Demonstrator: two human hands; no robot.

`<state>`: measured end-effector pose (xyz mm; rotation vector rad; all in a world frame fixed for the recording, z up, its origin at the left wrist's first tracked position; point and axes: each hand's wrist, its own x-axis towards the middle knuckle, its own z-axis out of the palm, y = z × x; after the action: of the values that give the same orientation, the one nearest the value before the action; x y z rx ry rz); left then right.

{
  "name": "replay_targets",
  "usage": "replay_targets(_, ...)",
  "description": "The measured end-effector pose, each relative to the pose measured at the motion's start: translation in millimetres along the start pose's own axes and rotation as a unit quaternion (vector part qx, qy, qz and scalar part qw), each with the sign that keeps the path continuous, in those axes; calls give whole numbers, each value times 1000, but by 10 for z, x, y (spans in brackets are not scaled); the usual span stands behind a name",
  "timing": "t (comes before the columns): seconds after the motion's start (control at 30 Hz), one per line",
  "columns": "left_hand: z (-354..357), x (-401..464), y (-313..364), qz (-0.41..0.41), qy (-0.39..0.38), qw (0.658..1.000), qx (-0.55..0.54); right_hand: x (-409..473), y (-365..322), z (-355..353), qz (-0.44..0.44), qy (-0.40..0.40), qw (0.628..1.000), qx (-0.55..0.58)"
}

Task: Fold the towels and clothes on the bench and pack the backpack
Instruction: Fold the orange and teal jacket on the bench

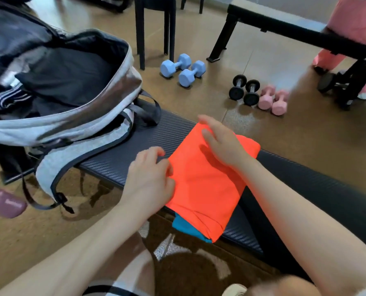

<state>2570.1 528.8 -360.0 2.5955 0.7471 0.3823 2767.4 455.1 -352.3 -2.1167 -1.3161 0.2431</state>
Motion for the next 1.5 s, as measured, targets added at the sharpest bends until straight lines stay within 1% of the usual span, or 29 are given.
replay_targets(0.03,41,23,70,37,5,999,-6,-112,-14,9,-68,-50,996,-39)
replay_targets(0.07,109,38,137,63,-10,998,-10,-195,16,42,-111,-108,983,-99)
replay_targets(0.1,197,45,197,76,-45,996,-6,-247,77,84,-129,-159,966,-156)
replay_targets(0.13,269,44,254,75,-84,994,10,-267,147,128,-139,-193,949,-207)
replay_targets(0.17,345,27,281,67,-120,990,37,-272,189,145,-145,-212,934,-247)
replay_targets(0.23,473,-18,258,62,-151,982,95,-238,255,109,-157,-215,915,-303)
replay_targets(0.3,512,-20,213,60,-156,979,120,-154,387,27,-149,-212,913,-316)
replay_targets(0.43,466,81,138,89,-140,977,135,-35,745,-146,-50,-189,941,-277)
replay_targets(0.5,453,162,79,108,-149,972,143,-46,871,-209,2,-180,956,-233)
replay_targets(0.57,412,281,5,133,-179,962,156,-115,920,-263,39,-173,966,-190)
replay_targets(0.63,343,441,-60,143,-233,946,176,-258,926,-313,48,-156,965,-205)
replay_targets(0.73,221,642,-3,118,-301,919,223,-573,938,-362,58,-87,969,-223)
replay_targets(0.77,186,650,85,118,-301,918,228,-686,955,-360,57,-63,971,-225)
replay_targets(0.8,181,616,190,136,-281,923,228,-792,986,-352,47,-39,971,-230)
replay_targets(0.83,193,548,316,173,-237,930,219,-880,1001,-345,41,-18,971,-237)
replay_targets(0.9,265,338,595,245,-130,947,162,-1000,931,-341,38,15,969,-242)
replay_targets(0.93,301,239,725,242,-107,955,135,-1031,872,-331,27,28,970,-242)
replay_targets(0.97,333,157,830,209,-116,962,130,-1049,812,-312,9,33,971,-237)
replay_targets(1.03,438,44,910,107,-184,964,159,-1042,674,-285,-12,6,977,-214)
replay_targets(1.07,483,7,910,75,-208,959,178,-1019,618,-273,-13,-18,978,-206)
replay_targets(1.1,507,-12,888,62,-215,956,189,-995,588,-265,-11,-42,978,-205)
replay_targets(1.17,557,-13,765,76,-204,958,187,-954,598,-243,3,-88,971,-224)
replay_targets(1.23,543,34,632,119,-199,955,182,-965,644,-252,22,-103,965,-239)
replay_targets(1.33,403,230,432,188,-213,939,196,-1122,651,-278,56,-91,963,-247)
replay_targets(1.4,297,339,298,213,-207,934,201,-1267,616,-249,54,-89,958,-269)
replay_targets(1.47,242,372,162,207,-179,947,166,-1393,568,-221,43,-63,954,-290)
replay_targets(1.5,228,360,101,190,-164,959,134,-1431,555,-223,32,-40,953,-300)
